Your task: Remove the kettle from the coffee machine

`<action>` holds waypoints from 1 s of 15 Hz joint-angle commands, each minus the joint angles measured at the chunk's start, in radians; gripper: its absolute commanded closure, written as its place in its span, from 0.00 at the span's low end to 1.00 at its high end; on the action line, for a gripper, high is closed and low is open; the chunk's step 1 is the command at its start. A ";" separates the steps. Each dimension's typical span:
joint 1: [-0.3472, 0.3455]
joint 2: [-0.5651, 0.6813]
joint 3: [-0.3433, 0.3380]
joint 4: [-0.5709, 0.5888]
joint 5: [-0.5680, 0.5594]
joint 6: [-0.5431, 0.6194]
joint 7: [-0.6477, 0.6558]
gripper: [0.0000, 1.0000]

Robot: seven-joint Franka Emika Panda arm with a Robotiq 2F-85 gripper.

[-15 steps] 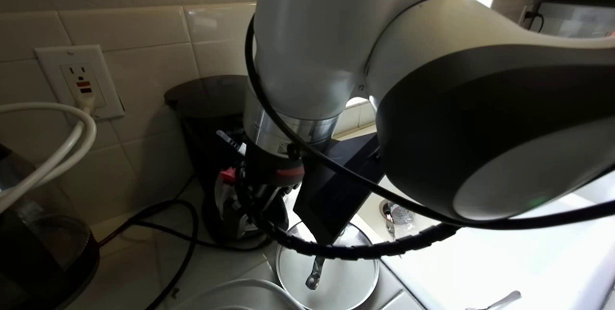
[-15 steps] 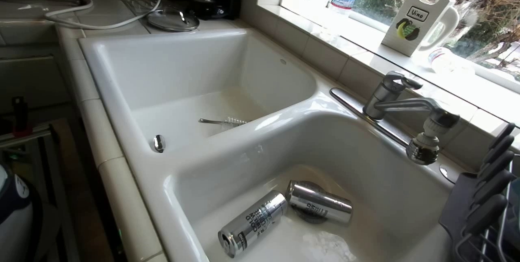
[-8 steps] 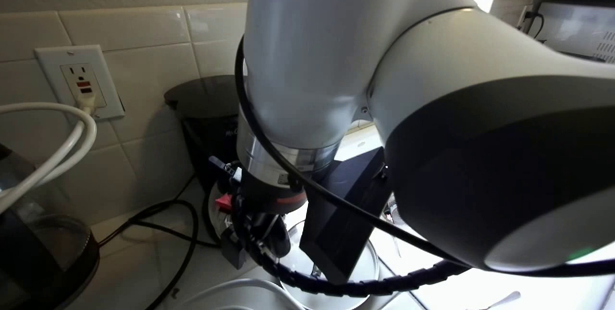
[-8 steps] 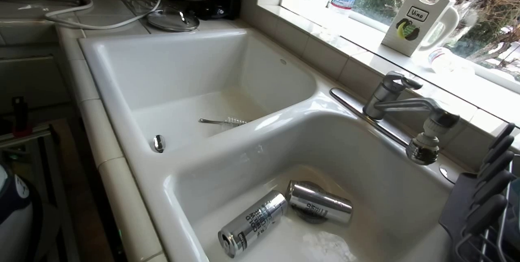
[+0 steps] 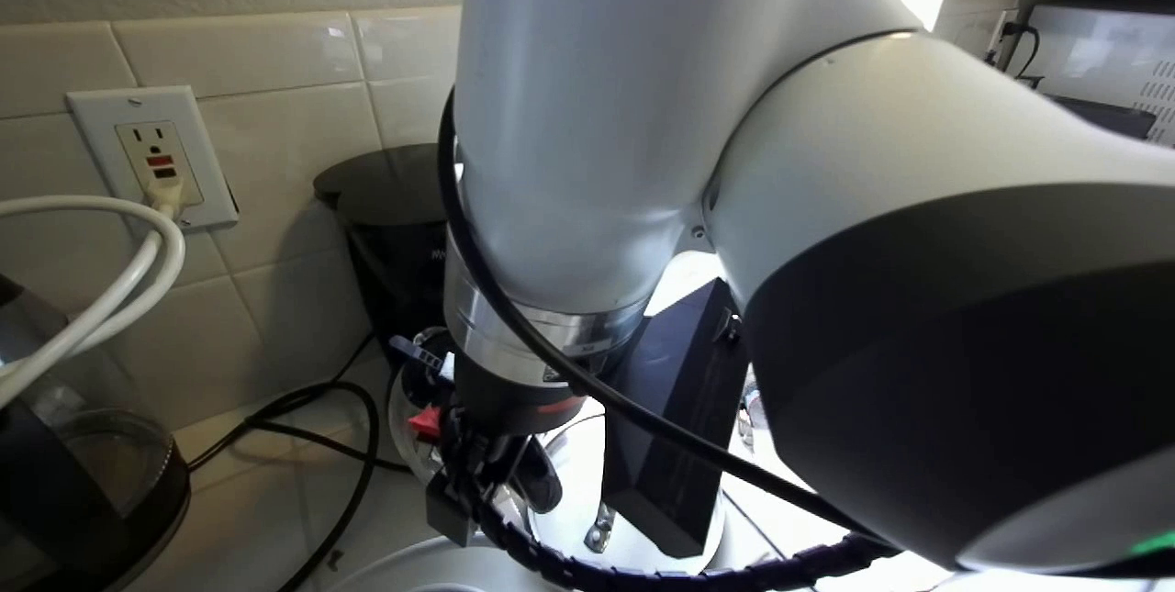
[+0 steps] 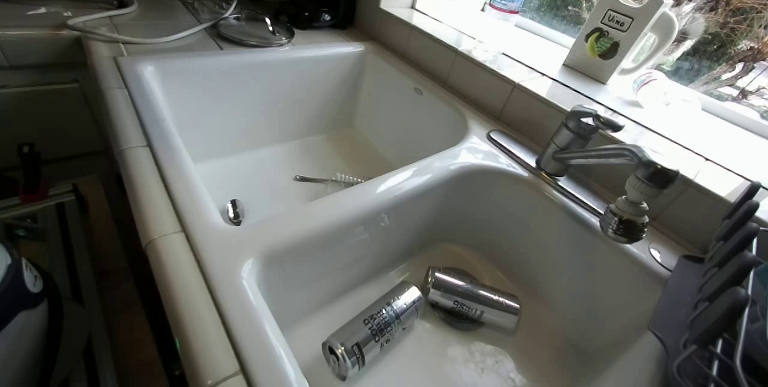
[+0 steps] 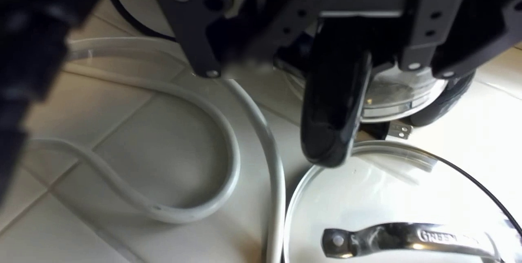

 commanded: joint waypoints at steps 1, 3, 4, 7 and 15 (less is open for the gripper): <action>0.001 0.005 -0.004 -0.005 -0.009 0.017 -0.060 1.00; -0.004 0.009 0.000 -0.004 -0.006 0.025 -0.106 1.00; -0.008 0.013 0.003 -0.002 0.000 0.028 -0.131 1.00; -0.013 0.023 0.004 0.001 0.003 0.034 -0.184 1.00; -0.020 0.049 0.012 0.017 0.005 0.032 -0.316 1.00</action>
